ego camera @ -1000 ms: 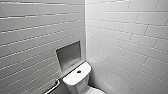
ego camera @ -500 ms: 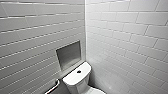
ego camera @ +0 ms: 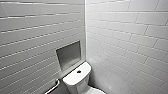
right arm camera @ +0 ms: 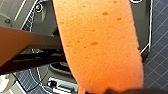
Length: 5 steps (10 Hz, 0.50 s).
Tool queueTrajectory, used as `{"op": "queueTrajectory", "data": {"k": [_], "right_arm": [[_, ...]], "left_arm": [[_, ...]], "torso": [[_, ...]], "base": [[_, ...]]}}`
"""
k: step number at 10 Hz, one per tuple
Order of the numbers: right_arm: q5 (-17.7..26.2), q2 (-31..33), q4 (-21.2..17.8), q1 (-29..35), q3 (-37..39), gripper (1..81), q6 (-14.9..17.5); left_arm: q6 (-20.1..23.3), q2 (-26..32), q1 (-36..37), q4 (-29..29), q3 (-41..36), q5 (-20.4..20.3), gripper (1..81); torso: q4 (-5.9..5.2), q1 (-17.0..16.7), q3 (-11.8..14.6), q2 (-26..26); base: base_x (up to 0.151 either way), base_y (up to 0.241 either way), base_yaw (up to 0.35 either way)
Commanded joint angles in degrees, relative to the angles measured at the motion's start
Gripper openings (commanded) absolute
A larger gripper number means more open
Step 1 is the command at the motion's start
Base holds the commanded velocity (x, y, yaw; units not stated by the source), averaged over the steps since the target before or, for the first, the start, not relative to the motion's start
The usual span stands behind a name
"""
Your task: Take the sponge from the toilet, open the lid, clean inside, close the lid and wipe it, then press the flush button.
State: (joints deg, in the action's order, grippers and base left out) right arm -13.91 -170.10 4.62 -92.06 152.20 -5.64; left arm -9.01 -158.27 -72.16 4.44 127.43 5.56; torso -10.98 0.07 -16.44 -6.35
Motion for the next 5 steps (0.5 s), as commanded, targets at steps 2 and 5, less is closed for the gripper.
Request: {"op": "queueTrajectory", "data": {"k": [2, 5], "right_arm": [[3.01, -0.09, 1.00, 0.87, -0.77, 1.0, 0.20], [3.01, -0.01, 1.00, 0.87, -1.30, 1.0, 0.63]], "left_arm": [[0.13, 13.49, 15.75, -0.57, -22.72, 3.58, 81.1], [-0.13, 17.46, 24.37, -1.01, -31.45, 3.76, 81.1]], "torso": [[0.00, 0.00, 0.00, 0.00], [0.00, 0.00, -2.05, 0.00]], "base": [[0.000, 0.000, 0.000], [0.000, 0.000, 0.000]]}}
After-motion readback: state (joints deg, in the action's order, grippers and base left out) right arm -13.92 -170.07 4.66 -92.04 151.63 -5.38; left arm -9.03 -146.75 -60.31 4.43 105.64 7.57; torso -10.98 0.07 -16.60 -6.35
